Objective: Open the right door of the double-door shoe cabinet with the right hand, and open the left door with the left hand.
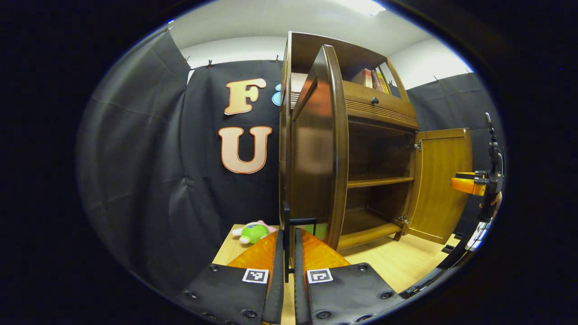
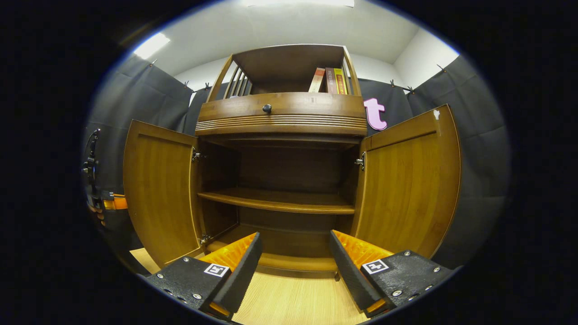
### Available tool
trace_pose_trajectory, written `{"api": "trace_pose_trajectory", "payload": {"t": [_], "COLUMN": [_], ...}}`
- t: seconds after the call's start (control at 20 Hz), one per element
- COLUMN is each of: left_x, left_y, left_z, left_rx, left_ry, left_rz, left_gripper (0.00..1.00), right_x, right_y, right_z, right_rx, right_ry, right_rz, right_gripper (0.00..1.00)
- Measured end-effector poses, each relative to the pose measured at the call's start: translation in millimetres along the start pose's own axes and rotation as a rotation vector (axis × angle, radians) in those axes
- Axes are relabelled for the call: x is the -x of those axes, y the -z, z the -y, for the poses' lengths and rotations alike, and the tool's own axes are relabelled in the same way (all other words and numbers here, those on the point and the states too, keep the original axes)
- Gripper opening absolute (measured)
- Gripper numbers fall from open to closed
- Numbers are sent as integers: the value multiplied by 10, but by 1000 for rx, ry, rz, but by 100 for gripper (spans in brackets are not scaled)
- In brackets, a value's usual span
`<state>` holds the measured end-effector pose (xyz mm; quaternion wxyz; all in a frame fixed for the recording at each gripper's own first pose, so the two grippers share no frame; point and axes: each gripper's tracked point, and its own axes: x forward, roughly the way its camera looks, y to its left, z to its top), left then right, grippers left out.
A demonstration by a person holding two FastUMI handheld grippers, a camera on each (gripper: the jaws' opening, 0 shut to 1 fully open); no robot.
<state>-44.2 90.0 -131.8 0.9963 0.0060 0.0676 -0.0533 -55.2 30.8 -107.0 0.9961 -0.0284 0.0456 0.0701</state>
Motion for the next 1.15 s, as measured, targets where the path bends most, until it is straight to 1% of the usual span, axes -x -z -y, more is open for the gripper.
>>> {"api": "trace_pose_trajectory", "payload": {"t": [0.15,0.3,0.5,0.65,0.8,0.9,0.95,1.0,1.05,1.15], "left_x": [17,35,123,275,431,524,569,597,605,623], "left_y": [-23,-47,-70,-190,-355,-427,-519,-617,-695,-850], "left_z": [-122,-129,-138,-130,9,47,112,181,259,397], "left_rx": [-8,32,19,7,-17,-40,-49,-49,-45,-40], "left_ry": [-25,-7,-17,-51,-77,-123,-134,-137,-133,-121], "left_rz": [5,8,14,33,59,61,75,92,112,144], "left_gripper": [14,13,12,12,12,12,12,19,19,5], "right_x": [-7,-48,-93,-104,-123,-141,-143,-146,-143,-143], "right_y": [26,66,150,169,159,136,127,109,88,53], "right_z": [24,45,3,19,88,143,175,213,246,318], "right_rx": [-1,-6,-19,-17,-29,-32,-29,-27,-28,-37], "right_ry": [6,13,0,-3,6,14,17,23,27,38], "right_rz": [-2,-9,-25,-26,-19,-20,-19,-16,-13,-12], "right_gripper": [92,92,92,92,92,92,92,92,92,92]}}
